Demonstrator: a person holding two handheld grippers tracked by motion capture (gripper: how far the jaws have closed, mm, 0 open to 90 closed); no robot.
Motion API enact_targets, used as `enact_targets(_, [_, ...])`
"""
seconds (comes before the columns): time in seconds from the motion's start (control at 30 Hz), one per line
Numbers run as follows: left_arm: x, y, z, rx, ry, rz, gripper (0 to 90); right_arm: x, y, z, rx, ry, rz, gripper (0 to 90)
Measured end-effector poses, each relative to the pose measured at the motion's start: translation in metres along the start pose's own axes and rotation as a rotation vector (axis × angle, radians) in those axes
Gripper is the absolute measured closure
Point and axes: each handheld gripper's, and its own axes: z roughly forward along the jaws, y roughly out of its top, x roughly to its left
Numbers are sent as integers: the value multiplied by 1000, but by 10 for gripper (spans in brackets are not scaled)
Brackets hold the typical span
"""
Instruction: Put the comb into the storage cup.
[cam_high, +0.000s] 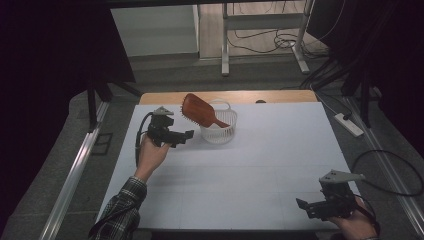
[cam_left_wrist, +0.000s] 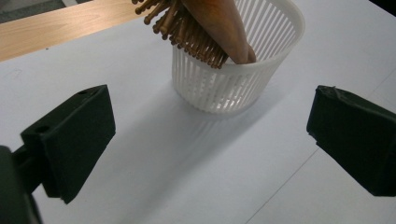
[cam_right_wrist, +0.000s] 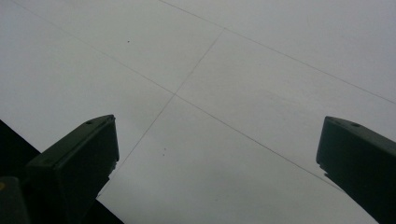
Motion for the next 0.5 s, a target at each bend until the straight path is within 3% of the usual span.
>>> enact_targets(0.37, [-2,-8,-5,-7,-18,27,27,1,0,0,-1,0,-7,0])
enact_targets(0.5, [-2,-13,-7,-17,-50,35,27,1,0,0,-1,1,-9,0])
